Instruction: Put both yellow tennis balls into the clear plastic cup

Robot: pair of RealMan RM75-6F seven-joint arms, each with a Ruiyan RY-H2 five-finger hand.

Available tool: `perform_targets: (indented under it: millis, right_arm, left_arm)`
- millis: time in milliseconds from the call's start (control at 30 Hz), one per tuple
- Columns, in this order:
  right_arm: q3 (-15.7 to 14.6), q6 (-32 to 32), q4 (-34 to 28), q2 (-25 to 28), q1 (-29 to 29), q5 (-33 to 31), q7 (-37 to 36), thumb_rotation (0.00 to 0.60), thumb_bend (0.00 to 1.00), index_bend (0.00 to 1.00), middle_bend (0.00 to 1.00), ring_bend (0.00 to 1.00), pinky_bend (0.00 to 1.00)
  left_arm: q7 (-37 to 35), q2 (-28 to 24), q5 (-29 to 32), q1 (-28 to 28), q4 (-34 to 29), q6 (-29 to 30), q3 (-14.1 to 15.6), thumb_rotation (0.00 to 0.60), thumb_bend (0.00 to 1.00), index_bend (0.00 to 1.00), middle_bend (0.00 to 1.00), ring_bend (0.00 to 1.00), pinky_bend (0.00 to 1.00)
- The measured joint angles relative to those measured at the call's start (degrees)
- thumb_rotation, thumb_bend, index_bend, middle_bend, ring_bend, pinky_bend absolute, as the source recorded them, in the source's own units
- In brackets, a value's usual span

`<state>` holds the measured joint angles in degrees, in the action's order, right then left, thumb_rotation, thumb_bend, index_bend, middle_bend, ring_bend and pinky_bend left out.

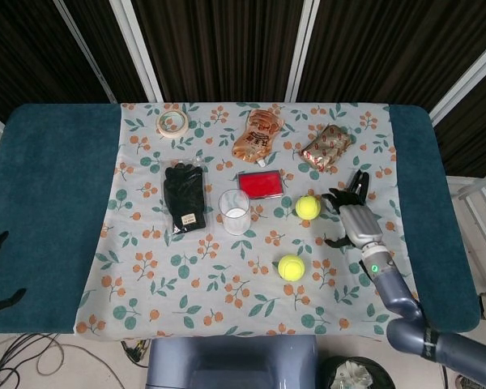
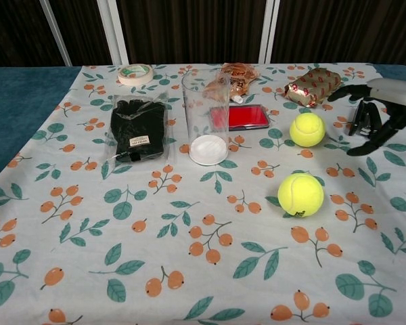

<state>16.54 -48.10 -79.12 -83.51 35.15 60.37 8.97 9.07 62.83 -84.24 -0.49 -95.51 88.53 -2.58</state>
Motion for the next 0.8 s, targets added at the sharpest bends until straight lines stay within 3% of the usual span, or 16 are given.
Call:
perform_targets:
  millis: [200,367,700,800]
  right_arm:
    - [2.1,2.5,4.9,-3.7,5.0,-5.5,4.4,0.600,0.24,0.14,0.07,0.06,0.00]
    - [2.1,3.8,8.6,-6.4,7.7,-9.3,8.4,0.600,0.24,0.14,0.07,0.08,0.00]
    - [1.0,5.7,15.9,-11.7,12.0,-15.7,13.0,0.600,0.24,0.15,0.08,0.22,0.01]
    - [0.9,5.7,17.6,-12.9,12.7,-16.7,13.5,0.600,0.24,0.19,0.12,0.29,0.08]
  left_arm:
    - [-0.4,-0.2,0.5,-0.1,0.1,-0.3,-0.2,0.600,0.04,0.09,0.00,0.00,0.10]
    - [-0.2,-0.3,0.6,-0.2,0.0,-0.6,0.0,0.600,0.04,0.09,0.00,0.00,0.10]
    - [0.0,-0.4,1.3,-0.2,-0.1,-0.9,-0.1,0.600,0.04,0.09,0.00,0.00,0.10]
    - [-0.1,-0.4,1.6,-0.2,-0.1,-0.9,-0.3,0.600,0.04,0.09,0.00,0.00,0.10]
